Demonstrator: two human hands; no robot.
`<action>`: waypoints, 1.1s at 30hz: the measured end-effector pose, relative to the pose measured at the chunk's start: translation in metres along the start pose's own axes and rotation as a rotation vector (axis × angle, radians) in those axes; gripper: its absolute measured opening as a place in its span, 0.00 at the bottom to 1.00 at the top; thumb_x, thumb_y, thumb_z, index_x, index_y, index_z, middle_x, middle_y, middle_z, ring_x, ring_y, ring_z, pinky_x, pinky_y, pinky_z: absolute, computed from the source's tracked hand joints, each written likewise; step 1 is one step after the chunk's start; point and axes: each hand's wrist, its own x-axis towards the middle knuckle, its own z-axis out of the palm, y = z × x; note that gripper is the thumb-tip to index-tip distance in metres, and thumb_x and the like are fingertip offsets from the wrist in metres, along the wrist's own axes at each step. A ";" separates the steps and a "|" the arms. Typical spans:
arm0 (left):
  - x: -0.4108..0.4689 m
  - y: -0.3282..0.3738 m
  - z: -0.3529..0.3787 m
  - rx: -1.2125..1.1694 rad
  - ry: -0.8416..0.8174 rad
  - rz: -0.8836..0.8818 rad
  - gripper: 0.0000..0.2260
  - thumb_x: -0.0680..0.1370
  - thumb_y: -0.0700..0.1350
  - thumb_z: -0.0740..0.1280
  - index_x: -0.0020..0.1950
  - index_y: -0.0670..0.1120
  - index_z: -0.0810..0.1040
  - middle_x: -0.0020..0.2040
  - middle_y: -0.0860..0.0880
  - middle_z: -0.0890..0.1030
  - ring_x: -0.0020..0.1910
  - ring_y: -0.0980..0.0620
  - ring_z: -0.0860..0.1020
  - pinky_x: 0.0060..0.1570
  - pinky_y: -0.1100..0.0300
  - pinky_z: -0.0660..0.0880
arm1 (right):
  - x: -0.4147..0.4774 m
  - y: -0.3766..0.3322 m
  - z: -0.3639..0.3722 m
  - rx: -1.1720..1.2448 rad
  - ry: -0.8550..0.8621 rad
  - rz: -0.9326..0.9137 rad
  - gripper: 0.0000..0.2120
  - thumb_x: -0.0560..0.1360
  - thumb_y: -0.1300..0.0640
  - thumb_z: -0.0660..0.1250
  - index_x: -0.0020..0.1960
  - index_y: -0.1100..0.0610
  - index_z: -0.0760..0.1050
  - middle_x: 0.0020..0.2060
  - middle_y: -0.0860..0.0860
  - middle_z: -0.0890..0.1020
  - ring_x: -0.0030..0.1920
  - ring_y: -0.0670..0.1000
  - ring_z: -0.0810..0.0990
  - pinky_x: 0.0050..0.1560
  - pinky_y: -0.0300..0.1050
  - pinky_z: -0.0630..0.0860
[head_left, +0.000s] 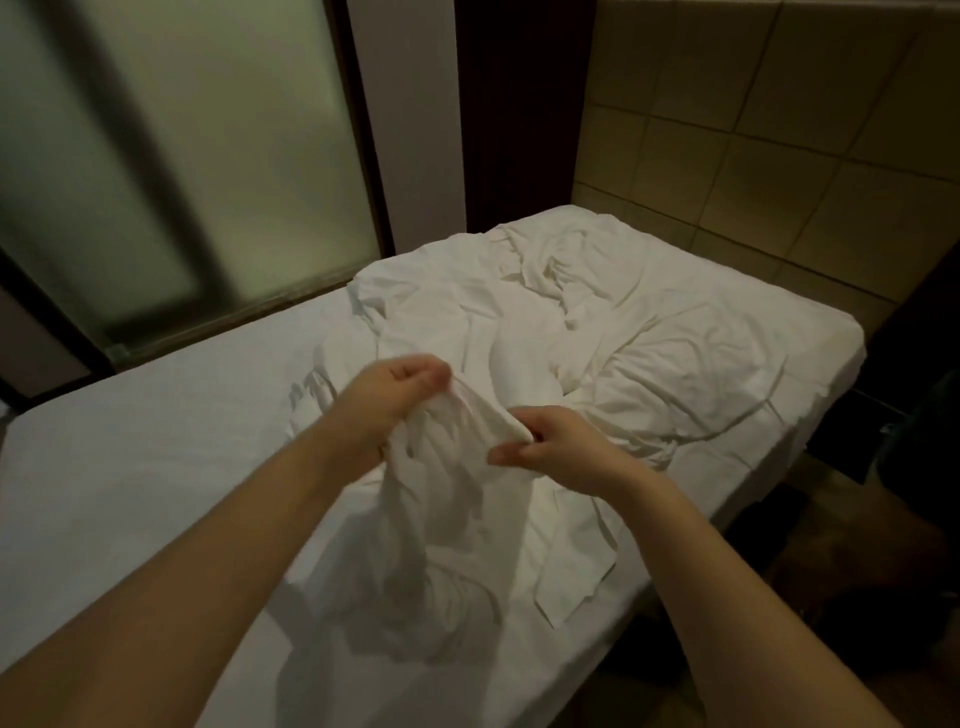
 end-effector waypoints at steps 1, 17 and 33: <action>0.000 0.005 -0.010 -0.069 0.021 -0.005 0.09 0.77 0.40 0.62 0.38 0.43 0.77 0.27 0.53 0.79 0.27 0.59 0.78 0.30 0.66 0.76 | 0.003 0.009 0.007 0.089 0.075 0.023 0.05 0.72 0.58 0.72 0.40 0.58 0.79 0.32 0.49 0.76 0.35 0.45 0.73 0.41 0.43 0.70; -0.002 0.011 -0.118 0.332 0.266 0.092 0.06 0.76 0.47 0.67 0.40 0.52 0.79 0.41 0.51 0.80 0.43 0.51 0.76 0.42 0.59 0.72 | 0.041 -0.026 0.024 0.194 0.377 -0.158 0.14 0.76 0.65 0.63 0.40 0.48 0.76 0.33 0.39 0.78 0.37 0.39 0.73 0.43 0.36 0.69; -0.019 0.028 -0.120 0.233 0.156 0.249 0.06 0.75 0.41 0.68 0.39 0.49 0.80 0.32 0.63 0.79 0.33 0.68 0.76 0.49 0.59 0.75 | 0.026 -0.053 0.076 0.132 0.740 -0.441 0.11 0.68 0.63 0.74 0.41 0.47 0.80 0.37 0.41 0.81 0.40 0.38 0.78 0.44 0.30 0.72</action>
